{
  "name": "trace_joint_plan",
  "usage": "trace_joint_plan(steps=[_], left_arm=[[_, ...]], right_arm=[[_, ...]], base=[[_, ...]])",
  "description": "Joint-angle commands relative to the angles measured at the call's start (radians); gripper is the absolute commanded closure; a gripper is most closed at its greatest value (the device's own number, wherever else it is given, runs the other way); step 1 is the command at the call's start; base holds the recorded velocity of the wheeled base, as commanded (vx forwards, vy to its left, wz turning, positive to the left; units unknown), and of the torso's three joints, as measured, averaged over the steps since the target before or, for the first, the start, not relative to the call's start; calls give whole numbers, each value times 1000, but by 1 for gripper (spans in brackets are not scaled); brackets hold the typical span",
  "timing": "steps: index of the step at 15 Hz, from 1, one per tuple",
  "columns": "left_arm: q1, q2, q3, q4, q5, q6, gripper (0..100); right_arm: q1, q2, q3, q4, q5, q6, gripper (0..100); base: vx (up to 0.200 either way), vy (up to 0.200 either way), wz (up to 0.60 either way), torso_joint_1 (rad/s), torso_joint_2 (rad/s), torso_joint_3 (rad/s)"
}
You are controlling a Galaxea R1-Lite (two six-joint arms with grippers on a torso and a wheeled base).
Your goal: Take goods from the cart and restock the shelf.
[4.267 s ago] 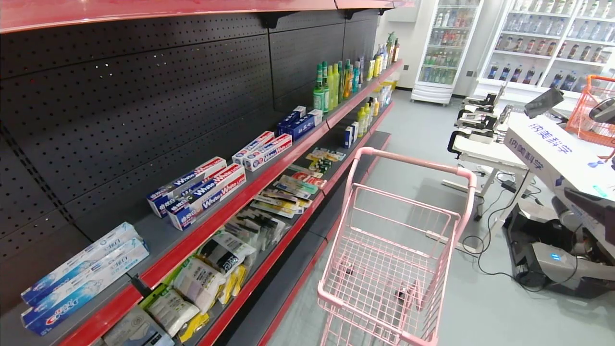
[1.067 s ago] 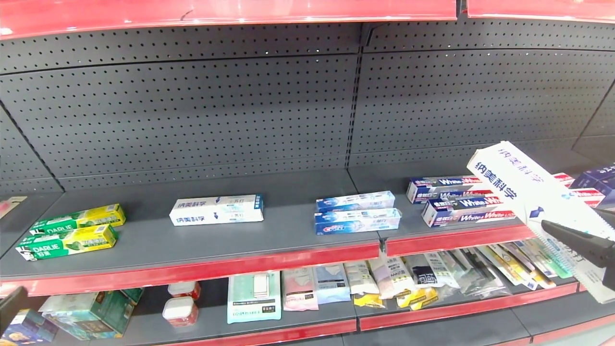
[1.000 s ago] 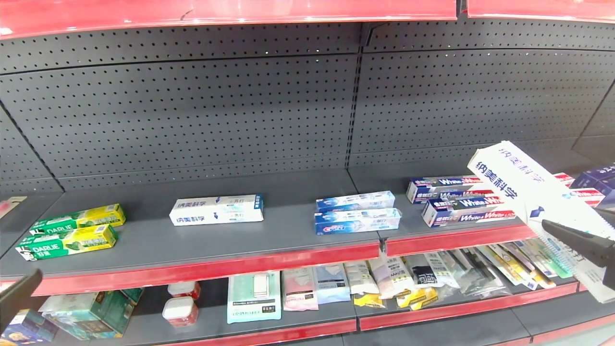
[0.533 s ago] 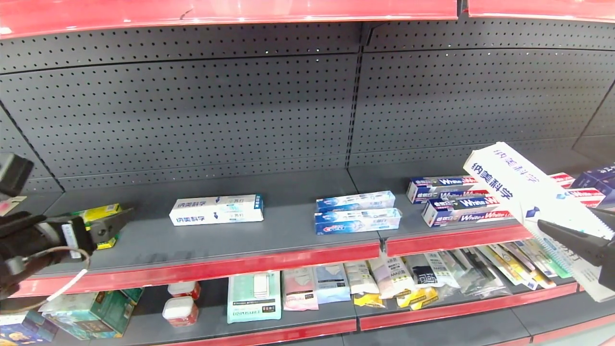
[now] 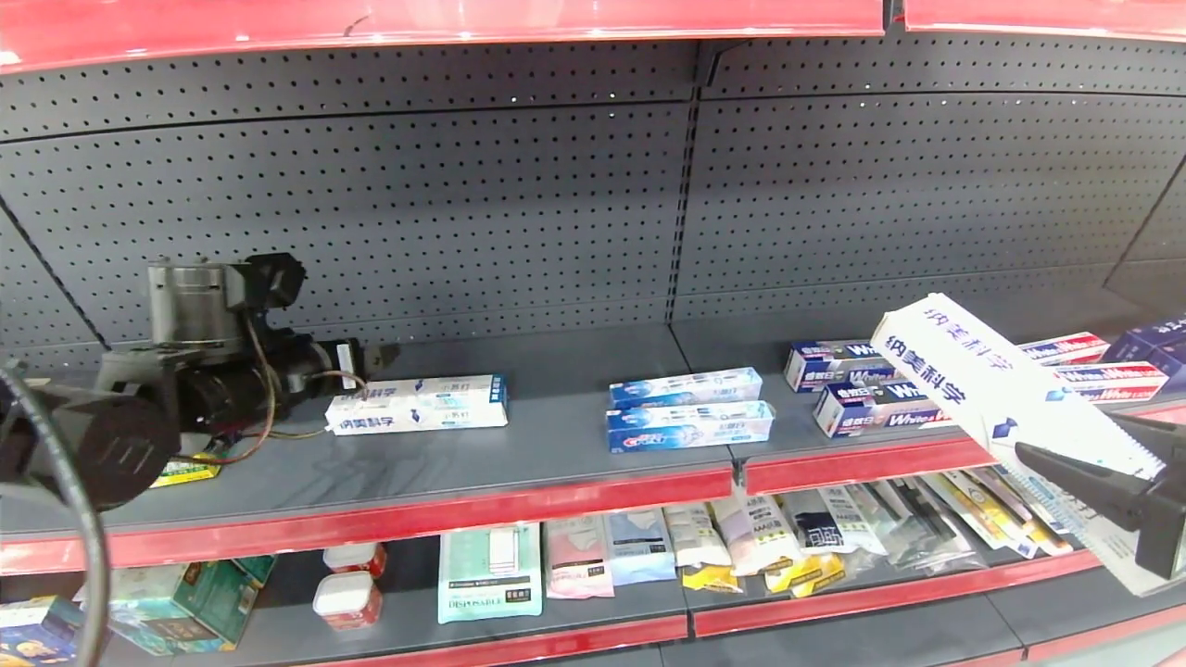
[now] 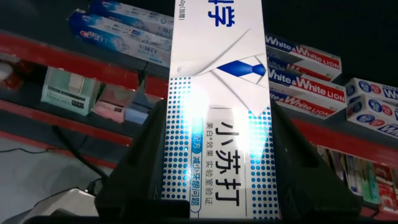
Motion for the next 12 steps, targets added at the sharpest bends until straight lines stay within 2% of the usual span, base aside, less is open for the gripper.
trace_joint_plan(steps=[1, 2, 4, 5, 8, 12], left_arm=[[-16, 140, -133, 97, 12, -14, 0], [-16, 162, -205, 169, 16, -47, 0], [-19, 208, -311, 241, 42, -81, 0], [-19, 258, -398, 288, 77, -83, 0], [-29, 304, -475, 406, 80, -84, 0], [-50, 366, -527, 429, 85, -77, 0]], right_arm=[[2, -9, 22, 1, 1, -5, 100], [2, -17, 29, 1, 1, -5, 100], [2, -21, 31, 1, 1, -7, 100], [2, -24, 31, 1, 1, -9, 100], [2, -23, 52, 1, 2, -13, 100], [2, -33, 69, 1, 4, -19, 100]], base=[[0, 0, 0, 0, 0, 0], [0, 0, 0, 0, 0, 0], [0, 0, 0, 0, 0, 0], [0, 0, 0, 0, 0, 0], [0, 0, 0, 0, 0, 0], [0, 0, 0, 0, 0, 0]])
